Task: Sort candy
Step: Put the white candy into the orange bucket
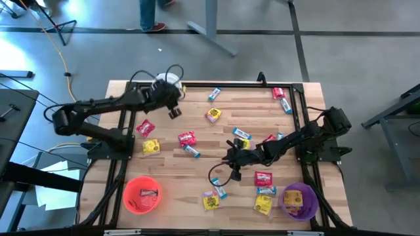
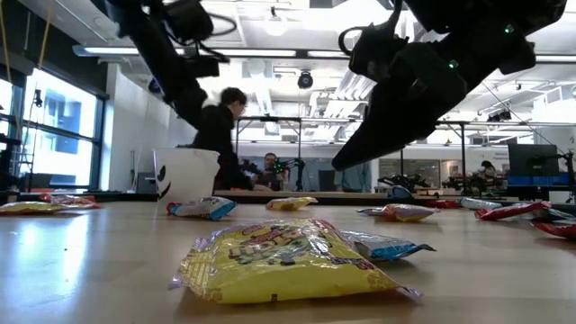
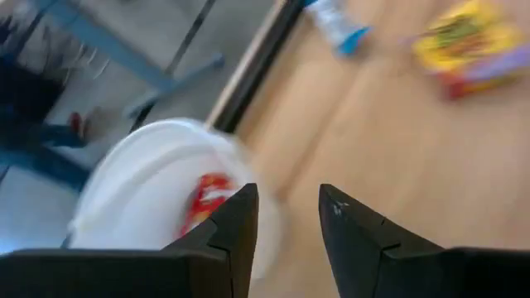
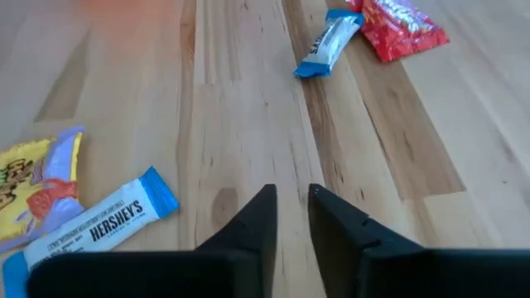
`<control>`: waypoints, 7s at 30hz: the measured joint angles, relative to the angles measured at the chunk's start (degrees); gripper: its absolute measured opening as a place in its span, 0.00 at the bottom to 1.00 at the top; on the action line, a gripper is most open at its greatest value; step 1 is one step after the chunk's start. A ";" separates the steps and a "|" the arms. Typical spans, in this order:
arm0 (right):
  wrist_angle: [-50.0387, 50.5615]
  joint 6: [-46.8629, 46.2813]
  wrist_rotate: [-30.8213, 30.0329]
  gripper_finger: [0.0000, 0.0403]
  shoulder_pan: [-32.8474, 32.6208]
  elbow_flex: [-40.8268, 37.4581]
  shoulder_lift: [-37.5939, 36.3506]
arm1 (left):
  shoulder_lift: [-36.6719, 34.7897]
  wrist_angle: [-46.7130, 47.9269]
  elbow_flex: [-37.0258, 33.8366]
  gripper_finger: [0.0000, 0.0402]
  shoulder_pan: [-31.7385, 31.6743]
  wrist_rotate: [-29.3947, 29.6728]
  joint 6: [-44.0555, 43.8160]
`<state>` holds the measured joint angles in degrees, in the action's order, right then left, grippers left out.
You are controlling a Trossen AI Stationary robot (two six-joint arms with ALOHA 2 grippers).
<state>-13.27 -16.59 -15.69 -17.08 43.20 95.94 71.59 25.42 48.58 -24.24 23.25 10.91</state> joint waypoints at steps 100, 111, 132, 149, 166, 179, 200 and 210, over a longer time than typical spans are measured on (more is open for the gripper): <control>44.36 -21.14 -14.63 0.00 -19.92 15.94 -0.26 | 17.73 -70.76 -25.55 0.25 41.89 -3.61 -9.35; 47.35 -26.91 -4.80 0.11 -18.13 15.96 -0.28 | 17.73 -70.37 -25.55 0.25 41.46 -5.89 -9.16; 48.22 -19.13 0.50 0.52 -15.11 16.33 9.79 | 17.75 -70.19 -25.55 0.25 41.32 -9.68 -8.76; 35.11 -14.38 -3.80 0.07 -12.13 15.87 6.91 | 17.77 -66.85 -19.76 0.27 47.13 -7.07 14.01; 16.11 -7.47 -4.02 0.00 -7.98 15.89 6.80 | 17.77 -56.47 -12.70 0.47 49.11 -6.19 5.29; 9.26 -5.88 -6.36 0.00 -7.82 15.93 6.73 | 17.77 -57.74 -12.72 0.47 49.08 -6.48 4.09; 5.37 -2.67 -6.31 0.12 -7.36 15.98 6.71 | 16.53 -57.26 -12.74 0.02 49.57 -7.00 8.55; 6.70 0.13 -7.86 0.34 -6.53 15.98 6.71 | 4.95 -33.09 -6.99 0.00 58.30 -0.78 4.35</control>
<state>-6.57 -16.45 -23.54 -23.61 59.18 102.65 76.54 -7.67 41.59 34.06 22.47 15.26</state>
